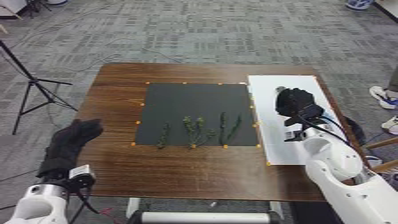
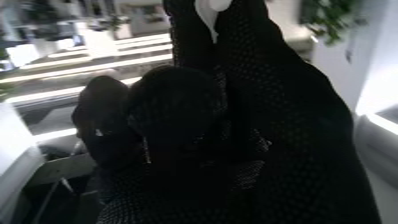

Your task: Arrange flowers

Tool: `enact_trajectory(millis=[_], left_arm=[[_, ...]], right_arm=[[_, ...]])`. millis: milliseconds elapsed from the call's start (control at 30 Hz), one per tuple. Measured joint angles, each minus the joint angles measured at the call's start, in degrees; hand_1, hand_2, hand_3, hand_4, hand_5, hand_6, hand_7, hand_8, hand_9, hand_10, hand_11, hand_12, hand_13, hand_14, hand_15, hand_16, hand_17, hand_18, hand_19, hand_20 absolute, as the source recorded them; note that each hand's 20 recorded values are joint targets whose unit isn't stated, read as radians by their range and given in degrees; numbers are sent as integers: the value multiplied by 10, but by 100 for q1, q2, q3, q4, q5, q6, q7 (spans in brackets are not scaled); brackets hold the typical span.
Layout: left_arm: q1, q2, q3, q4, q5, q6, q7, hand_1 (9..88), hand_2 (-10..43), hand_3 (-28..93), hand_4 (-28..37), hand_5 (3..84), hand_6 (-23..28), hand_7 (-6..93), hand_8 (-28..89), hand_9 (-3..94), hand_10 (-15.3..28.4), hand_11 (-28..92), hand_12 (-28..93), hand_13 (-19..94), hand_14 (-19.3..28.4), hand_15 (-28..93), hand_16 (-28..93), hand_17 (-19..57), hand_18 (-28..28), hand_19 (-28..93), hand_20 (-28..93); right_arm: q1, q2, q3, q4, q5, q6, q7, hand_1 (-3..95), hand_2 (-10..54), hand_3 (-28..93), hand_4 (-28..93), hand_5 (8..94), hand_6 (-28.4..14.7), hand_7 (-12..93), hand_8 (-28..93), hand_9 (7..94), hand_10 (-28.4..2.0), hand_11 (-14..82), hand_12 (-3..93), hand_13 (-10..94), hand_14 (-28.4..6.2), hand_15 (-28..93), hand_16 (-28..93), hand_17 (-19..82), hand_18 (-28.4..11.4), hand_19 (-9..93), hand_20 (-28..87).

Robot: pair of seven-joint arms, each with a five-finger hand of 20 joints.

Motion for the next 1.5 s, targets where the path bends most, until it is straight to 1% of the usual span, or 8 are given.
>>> enact_trajectory(millis=[67,167,233,400,533,833,1100,1500], left_arm=[[33,26,-107,30,-9,110,58,216,127,673,-283,523,39,168,-65,494,143,220,133,374,177,211,-7,42,90,65,131],[35,66,-173,96,-21,376,175,214,129,675,-283,525,39,169,-65,495,144,221,133,375,177,211,-8,43,90,65,130],[29,85,-201,141,-21,460,226,213,131,675,-283,525,38,171,-65,496,143,221,133,375,176,211,-9,43,90,66,130],[-26,126,-217,255,-21,469,313,210,140,674,-283,529,38,172,-67,498,142,221,132,376,174,209,-11,45,88,66,131],[-91,163,-199,339,-43,527,352,205,176,671,-283,530,37,174,-68,503,142,222,131,378,172,206,-12,48,87,63,131],[-205,219,-106,422,-78,694,349,209,258,657,-283,540,33,179,-72,512,144,224,128,383,171,207,-14,51,85,62,133],[-344,319,45,482,-89,720,340,206,254,660,-283,540,32,182,-74,513,144,225,127,383,169,207,-14,51,84,62,134],[-537,330,257,520,-74,712,340,204,240,665,-283,529,34,177,-73,511,143,224,128,383,169,208,-15,51,85,62,134]], right_arm=[[144,24,-162,-164,262,56,-67,641,-95,600,-205,743,-1,286,140,885,-84,105,418,904,-15,613,330,593,-162,932,595],[470,16,-514,-349,661,123,-199,641,-95,601,-204,747,-2,283,139,886,-84,104,417,906,-14,616,332,597,-160,932,602],[705,-22,-768,-448,784,128,-290,641,-95,600,-204,751,-2,280,137,888,-84,101,414,908,-13,618,333,598,-160,932,606],[1284,-296,-1437,-559,785,99,-465,643,-95,598,-204,754,-2,278,137,891,-84,96,409,911,-12,620,334,600,-157,932,612],[1655,-660,-1950,-555,792,27,-643,642,-95,597,-206,757,-2,275,136,894,-83,92,406,912,-10,622,336,604,-156,932,620],[2197,-1716,-2769,-115,778,-392,-1127,642,-95,597,-206,760,-1,272,132,898,-82,85,397,916,-8,626,336,610,-155,932,630],[2616,-2295,-3037,373,608,-1332,-1351,640,-95,596,-206,759,1,273,131,898,-77,78,389,916,-3,628,338,612,-155,932,635],[2421,-2954,-2678,1211,-397,-1477,-1569,639,-95,596,-203,758,3,277,130,897,-74,75,383,918,-3,629,339,616,-154,932,638]])
